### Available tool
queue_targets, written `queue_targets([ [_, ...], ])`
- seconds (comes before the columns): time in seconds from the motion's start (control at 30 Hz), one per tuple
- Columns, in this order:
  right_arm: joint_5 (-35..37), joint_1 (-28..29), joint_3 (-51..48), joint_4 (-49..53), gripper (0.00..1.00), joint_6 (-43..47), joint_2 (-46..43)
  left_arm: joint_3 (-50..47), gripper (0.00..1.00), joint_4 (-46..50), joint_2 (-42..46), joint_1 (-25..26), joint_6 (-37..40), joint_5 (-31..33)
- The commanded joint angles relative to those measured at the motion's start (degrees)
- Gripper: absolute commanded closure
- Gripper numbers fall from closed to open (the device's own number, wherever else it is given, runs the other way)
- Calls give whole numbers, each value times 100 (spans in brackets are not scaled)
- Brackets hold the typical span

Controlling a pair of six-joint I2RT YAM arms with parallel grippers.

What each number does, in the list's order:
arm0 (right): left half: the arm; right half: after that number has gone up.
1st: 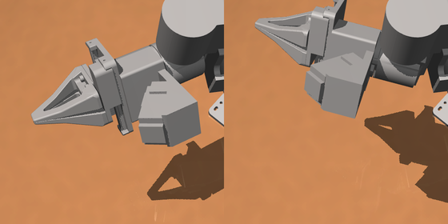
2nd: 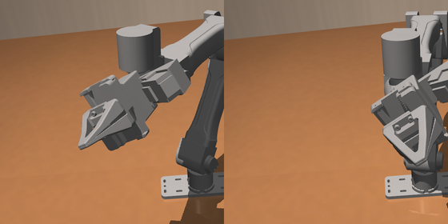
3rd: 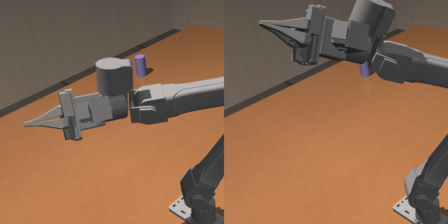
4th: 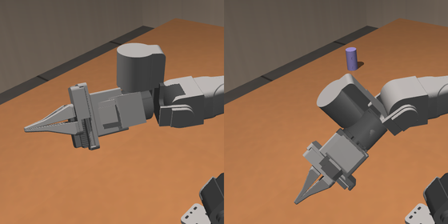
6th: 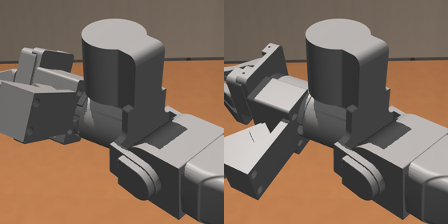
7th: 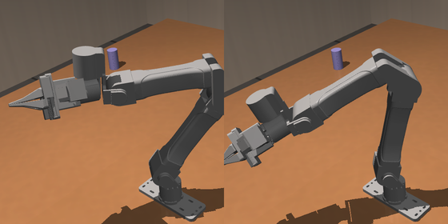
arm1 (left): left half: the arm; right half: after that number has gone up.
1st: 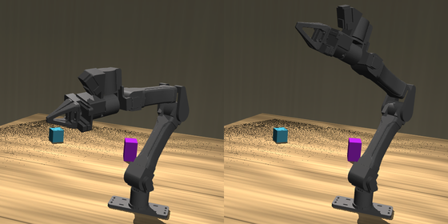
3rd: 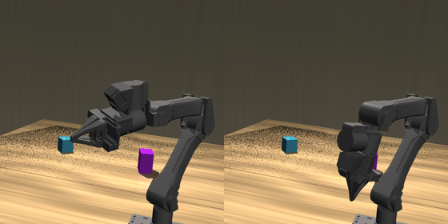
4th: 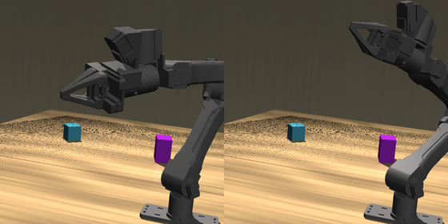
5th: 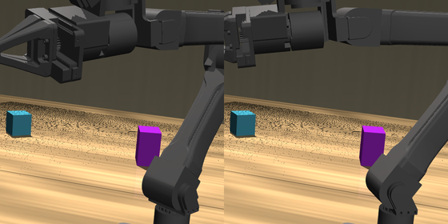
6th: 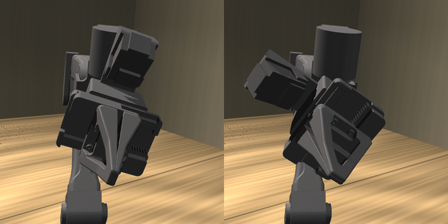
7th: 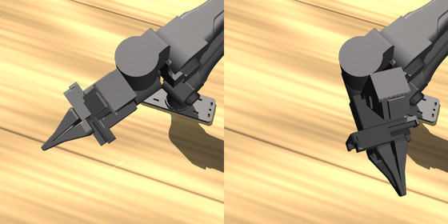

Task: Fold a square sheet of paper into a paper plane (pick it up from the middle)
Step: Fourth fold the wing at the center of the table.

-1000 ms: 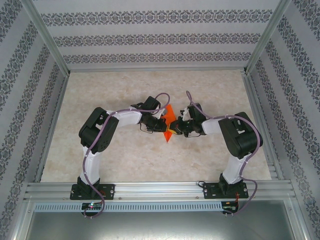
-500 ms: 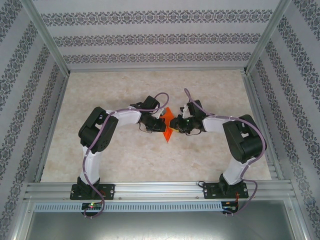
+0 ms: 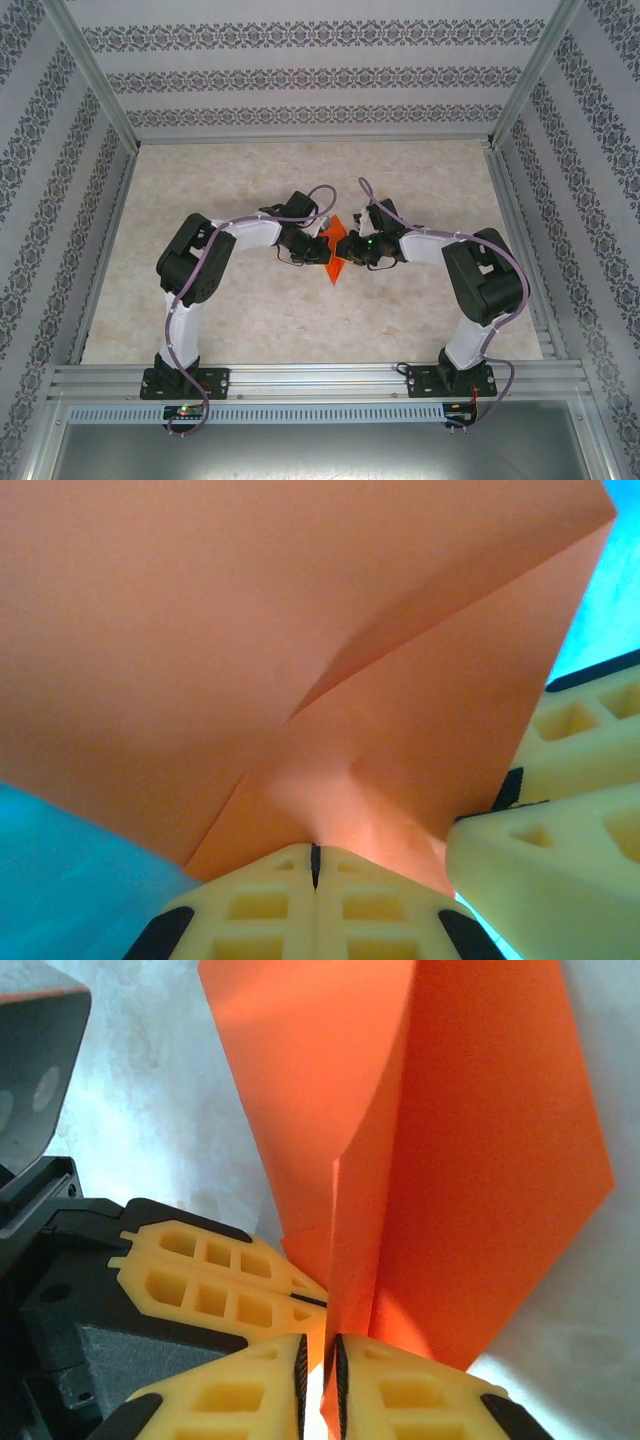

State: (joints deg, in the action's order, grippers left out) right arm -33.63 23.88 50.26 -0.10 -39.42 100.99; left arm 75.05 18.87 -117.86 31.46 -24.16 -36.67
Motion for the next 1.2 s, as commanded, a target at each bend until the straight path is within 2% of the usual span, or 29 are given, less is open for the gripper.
queue_targets([
  [0.0,414,110,137,265,86,360,72,116,100,61,53,-92,119,-145],
  [0.23,999,419,188,447,92,713,44,111,100,-146,139,-192,-57,-306],
  [0.5,1364,556,252,716,94,858,37,83,97,-89,241,-299,-109,-107],
  [0.83,1468,582,229,792,93,806,-83,-148,93,-323,311,-282,-339,-159],
  [1.17,1425,565,261,807,93,774,-96,-201,100,-51,226,-282,-194,71],
])
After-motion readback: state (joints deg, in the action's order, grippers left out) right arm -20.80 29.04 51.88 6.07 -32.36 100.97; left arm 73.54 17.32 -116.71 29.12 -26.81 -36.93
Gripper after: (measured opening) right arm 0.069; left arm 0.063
